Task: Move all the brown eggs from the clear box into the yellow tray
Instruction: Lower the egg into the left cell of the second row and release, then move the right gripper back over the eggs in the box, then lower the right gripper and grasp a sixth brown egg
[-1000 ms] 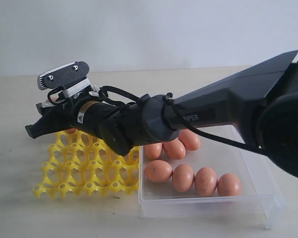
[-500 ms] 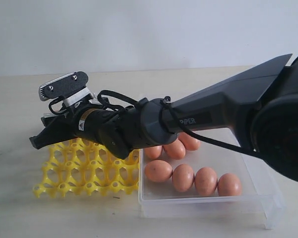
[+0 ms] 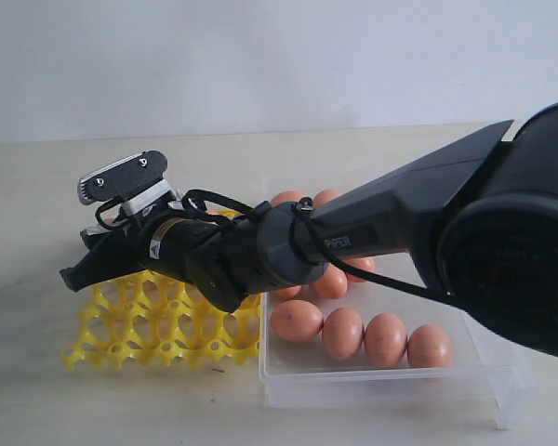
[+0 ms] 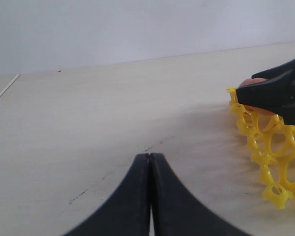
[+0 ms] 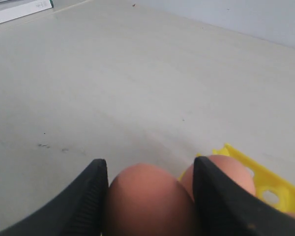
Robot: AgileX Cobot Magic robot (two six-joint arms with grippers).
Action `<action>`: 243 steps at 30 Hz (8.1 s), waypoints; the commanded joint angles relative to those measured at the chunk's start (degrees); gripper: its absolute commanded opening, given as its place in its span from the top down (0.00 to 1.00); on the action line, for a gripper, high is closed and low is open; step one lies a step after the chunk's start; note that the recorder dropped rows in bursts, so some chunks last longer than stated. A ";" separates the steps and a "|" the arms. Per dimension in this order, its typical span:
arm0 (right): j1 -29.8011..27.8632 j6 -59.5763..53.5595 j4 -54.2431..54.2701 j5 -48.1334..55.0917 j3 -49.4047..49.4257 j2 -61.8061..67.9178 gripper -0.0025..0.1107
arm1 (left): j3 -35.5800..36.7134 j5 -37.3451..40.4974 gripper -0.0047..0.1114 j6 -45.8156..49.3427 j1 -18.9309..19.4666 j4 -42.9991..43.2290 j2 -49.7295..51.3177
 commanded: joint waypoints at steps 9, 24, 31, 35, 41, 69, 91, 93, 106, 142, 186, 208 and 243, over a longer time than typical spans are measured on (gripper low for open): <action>0.16 0.24 -0.16 -1.46 -0.34 -0.19 0.51 | -0.23 -0.58 0.96 -0.25 0.07 -0.16 -0.32; 0.16 0.24 -0.16 0.08 -0.34 -2.44 0.46 | -0.23 -0.58 0.96 -0.25 0.07 -0.16 -0.32; -0.29 -4.80 -0.13 17.02 -0.34 -14.86 0.95 | -0.23 -0.58 0.96 -0.25 0.07 -0.16 -0.32; -1.08 -8.39 -0.13 29.63 -0.34 -22.78 0.98 | -0.23 -0.58 0.96 -0.25 0.07 -0.16 -0.32; -5.31 -9.19 -0.53 51.78 -0.34 -31.37 0.98 | -0.23 -0.58 0.96 -0.25 0.07 -0.16 -0.32; -26.11 -9.46 -0.42 69.37 -0.40 -14.90 0.50 | -0.23 -0.58 0.96 -0.25 0.07 -0.16 -0.32; -26.11 -10.79 2.89 74.40 -0.40 -14.90 0.50 | -0.23 -0.58 0.96 -0.25 0.07 -0.16 -0.32; -26.11 -11.73 2.89 74.40 -0.40 -14.78 0.50 | -0.23 -0.58 0.96 -0.25 0.07 -0.16 -0.32; -25.79 -12.21 2.61 70.50 -0.40 -12.26 0.46 | -0.23 -0.58 0.96 -0.25 0.07 -0.16 -0.32; -25.79 -15.20 8.33 68.97 -0.29 -20.97 0.53 | -0.23 -0.58 0.96 -0.25 0.07 -0.16 -0.32; -23.77 -9.82 6.05 63.63 14.31 -23.63 0.49 | -0.23 -0.58 0.96 -0.25 0.07 -0.16 -0.32; -24.10 -7.28 4.13 59.95 14.31 -17.42 0.49 | -0.23 -0.58 0.96 -0.25 0.07 -0.16 -0.32; -24.10 -9.17 4.39 57.08 14.31 -18.58 0.98 | -0.23 -0.58 0.96 -0.25 0.07 -0.16 -0.32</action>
